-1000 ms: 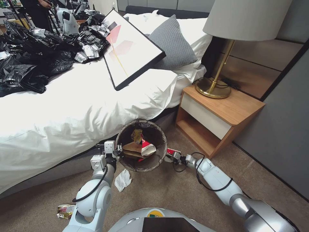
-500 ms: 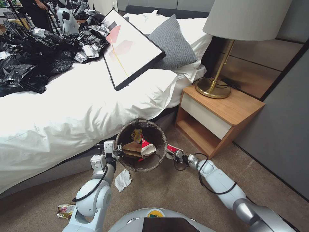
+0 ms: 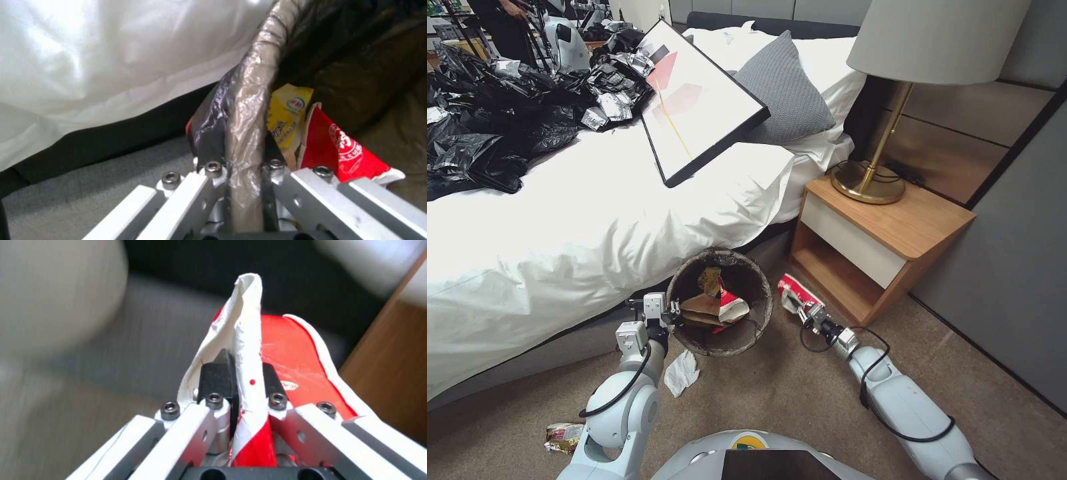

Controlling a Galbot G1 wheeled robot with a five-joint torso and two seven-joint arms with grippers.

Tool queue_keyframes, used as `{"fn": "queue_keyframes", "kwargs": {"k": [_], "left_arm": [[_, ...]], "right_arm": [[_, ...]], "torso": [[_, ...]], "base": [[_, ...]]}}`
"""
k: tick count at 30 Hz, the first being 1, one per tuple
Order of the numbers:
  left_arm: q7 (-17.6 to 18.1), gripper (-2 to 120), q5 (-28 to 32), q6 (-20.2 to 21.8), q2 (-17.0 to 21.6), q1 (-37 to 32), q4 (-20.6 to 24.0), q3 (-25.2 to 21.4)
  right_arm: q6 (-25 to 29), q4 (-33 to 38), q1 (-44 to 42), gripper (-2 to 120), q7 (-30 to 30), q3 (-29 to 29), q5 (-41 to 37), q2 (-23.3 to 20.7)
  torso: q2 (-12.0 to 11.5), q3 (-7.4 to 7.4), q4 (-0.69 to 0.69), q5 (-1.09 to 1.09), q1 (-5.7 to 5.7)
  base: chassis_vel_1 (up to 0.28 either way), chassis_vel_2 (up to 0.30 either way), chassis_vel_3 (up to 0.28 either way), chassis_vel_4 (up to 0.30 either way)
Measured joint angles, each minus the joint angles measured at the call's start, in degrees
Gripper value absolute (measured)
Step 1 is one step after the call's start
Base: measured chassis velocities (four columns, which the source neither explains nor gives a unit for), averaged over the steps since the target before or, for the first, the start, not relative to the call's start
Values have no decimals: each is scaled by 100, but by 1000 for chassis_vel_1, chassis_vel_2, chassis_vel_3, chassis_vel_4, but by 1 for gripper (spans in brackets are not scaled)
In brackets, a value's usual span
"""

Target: Pick up the trash bin, then pick up the garbage from the floor and place it into the trash bin.

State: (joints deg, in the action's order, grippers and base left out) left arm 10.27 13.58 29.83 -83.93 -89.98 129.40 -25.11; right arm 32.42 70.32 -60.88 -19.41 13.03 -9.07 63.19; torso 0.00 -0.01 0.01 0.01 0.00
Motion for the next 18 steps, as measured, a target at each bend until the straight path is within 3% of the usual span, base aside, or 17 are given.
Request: {"fn": "queue_keyframes", "kwargs": {"k": [10,18], "left_arm": [[14,0,-29,-5,8,-32,-48,39],[15,0,-53,-4,-5,-41,-21,73]], "right_arm": [[-115,2704,-959,0,67,546,-392,-98],[-295,3812,-1216,0,66,208,-304,-119]], "torso": [[0,1,1,-1,0],[0,0,0,-2,0]], "base": [[0,0,0,0],[0,0,0,0]]}}
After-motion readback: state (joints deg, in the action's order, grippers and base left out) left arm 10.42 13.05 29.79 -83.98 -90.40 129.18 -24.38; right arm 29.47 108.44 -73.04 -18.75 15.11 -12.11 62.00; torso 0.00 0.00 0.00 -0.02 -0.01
